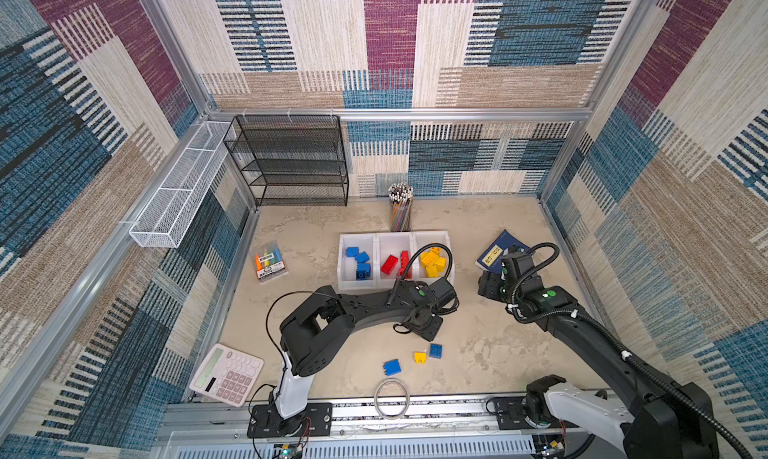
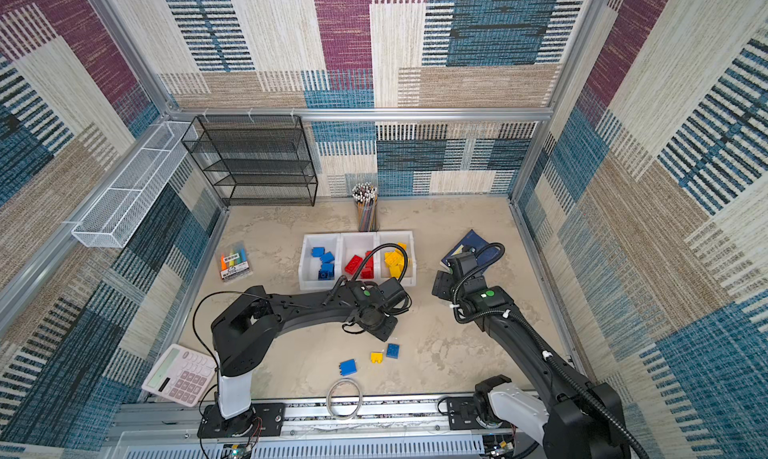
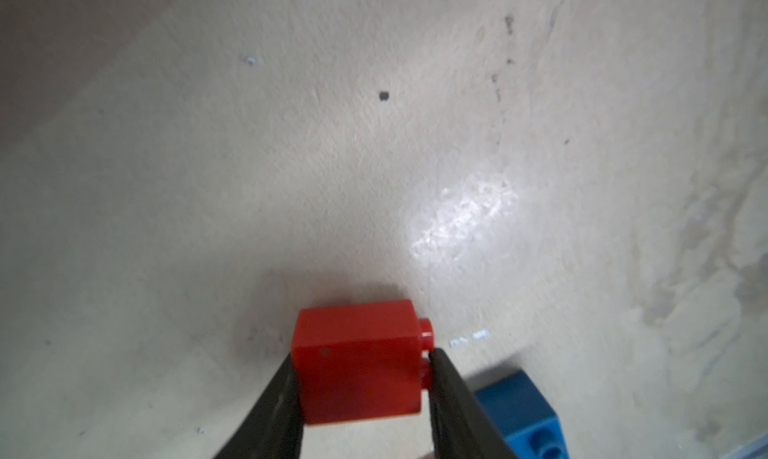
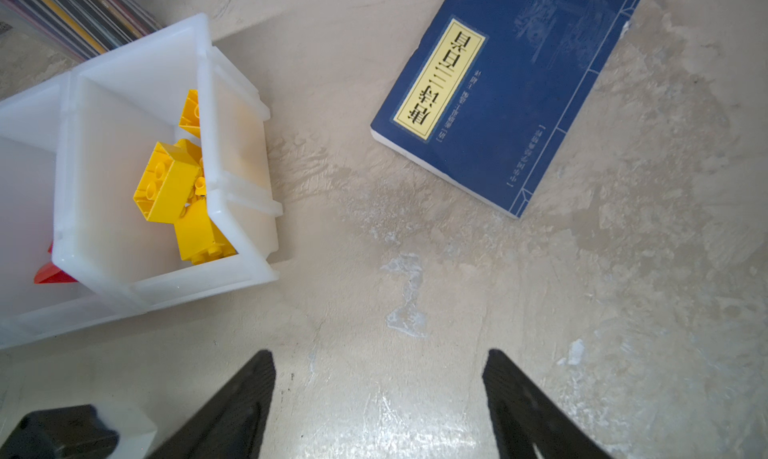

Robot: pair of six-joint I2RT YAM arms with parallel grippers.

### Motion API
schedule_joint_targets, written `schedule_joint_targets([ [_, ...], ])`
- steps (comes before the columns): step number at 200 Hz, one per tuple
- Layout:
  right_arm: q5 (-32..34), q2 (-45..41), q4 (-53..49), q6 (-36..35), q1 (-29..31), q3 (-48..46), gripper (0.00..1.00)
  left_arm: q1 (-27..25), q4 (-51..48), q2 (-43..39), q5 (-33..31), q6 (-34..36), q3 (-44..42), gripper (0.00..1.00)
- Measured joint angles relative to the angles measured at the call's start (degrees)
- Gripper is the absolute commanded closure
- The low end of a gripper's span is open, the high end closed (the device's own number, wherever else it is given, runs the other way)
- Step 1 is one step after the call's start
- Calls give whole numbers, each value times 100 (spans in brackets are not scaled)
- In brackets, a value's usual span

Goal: Sort the legos into containers by color
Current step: 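Carry the small red brick with the left gripper and drop it into the red compartment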

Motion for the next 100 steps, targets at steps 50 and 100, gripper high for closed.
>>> schedule_joint_targets([
  [50, -44, 4, -103, -26, 0, 284, 19, 968, 22, -800, -138, 367, 70, 58],
  [100, -109, -46, -133, -20, 0, 267, 20, 2116, 42, -562, -162, 896, 686, 56],
])
